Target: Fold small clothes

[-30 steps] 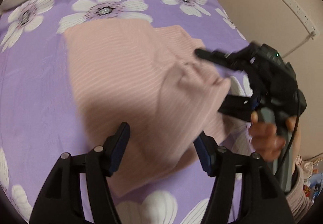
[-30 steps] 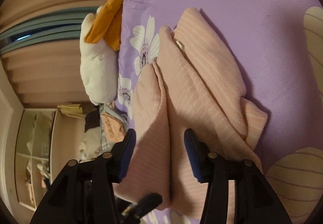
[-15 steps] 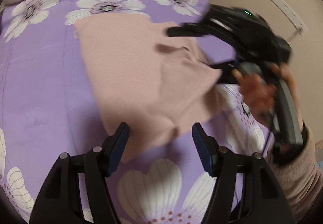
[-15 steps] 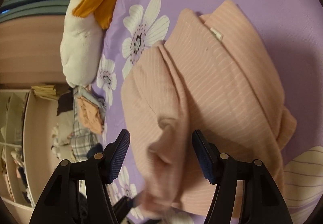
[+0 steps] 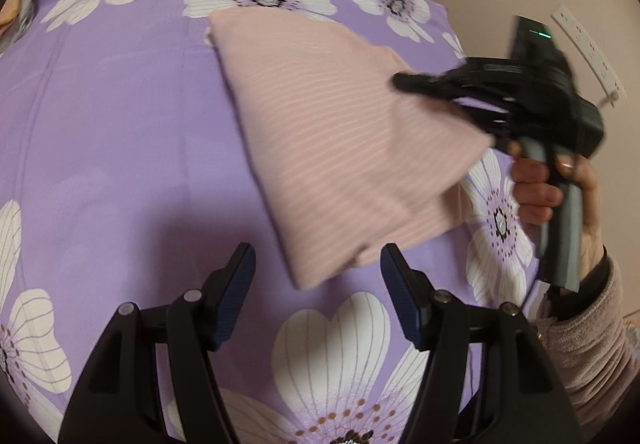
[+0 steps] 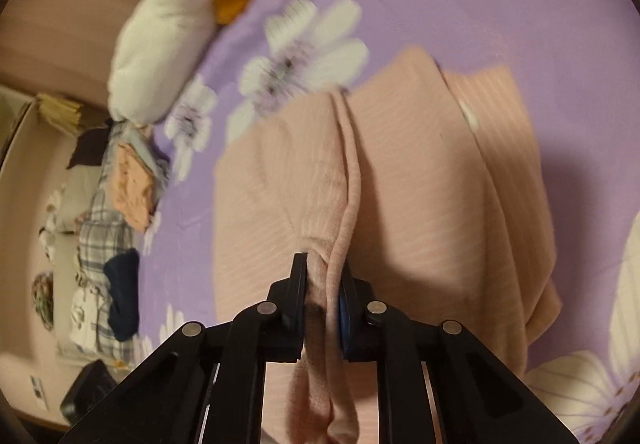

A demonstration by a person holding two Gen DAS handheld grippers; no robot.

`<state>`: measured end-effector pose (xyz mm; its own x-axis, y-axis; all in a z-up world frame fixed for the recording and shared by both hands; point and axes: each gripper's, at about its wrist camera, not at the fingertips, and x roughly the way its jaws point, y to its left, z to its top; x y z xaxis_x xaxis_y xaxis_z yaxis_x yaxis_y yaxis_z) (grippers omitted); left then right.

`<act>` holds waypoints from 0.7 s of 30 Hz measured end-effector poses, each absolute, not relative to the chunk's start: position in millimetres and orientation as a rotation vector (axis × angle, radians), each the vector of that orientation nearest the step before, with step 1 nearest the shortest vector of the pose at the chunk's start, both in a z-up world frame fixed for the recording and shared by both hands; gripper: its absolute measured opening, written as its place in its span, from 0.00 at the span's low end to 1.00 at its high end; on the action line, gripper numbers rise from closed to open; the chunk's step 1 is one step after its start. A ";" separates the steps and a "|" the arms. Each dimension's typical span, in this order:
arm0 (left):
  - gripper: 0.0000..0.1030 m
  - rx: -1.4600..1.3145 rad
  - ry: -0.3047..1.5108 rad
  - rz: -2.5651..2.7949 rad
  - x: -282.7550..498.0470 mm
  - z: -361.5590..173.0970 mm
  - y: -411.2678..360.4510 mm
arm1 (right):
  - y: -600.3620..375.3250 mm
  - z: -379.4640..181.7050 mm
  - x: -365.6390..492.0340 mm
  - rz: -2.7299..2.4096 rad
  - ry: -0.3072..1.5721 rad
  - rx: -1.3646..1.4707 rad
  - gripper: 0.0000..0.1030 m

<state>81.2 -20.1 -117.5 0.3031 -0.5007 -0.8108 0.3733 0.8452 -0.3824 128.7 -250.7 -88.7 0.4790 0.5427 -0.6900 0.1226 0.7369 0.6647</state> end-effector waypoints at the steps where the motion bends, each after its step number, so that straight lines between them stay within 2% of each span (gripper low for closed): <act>1: 0.63 -0.138 1.120 -0.577 82.3 -116.0 -17.2 | -253.9 -78.5 125.6 0.299 1.019 0.719 0.14; 5: 0.63 -0.146 1.107 -0.571 83.8 -112.8 -13.1 | -273.8 -58.6 107.0 0.275 0.910 0.696 0.14; 13: 0.63 -0.126 1.127 -0.561 94.6 -115.9 -30.0 | -293.2 -111.6 102.1 0.174 0.987 0.758 0.14; 21: 0.63 -0.104 1.102 -0.579 103.1 -104.4 -49.3 | -298.8 -92.4 87.0 0.186 0.900 0.735 0.14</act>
<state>103.1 -49.3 -104.4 0.3202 -0.4901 -0.8107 0.3899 0.8481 -0.3587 87.0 -298.8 -92.4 0.6246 0.4404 -0.6450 0.1483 0.7440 0.6516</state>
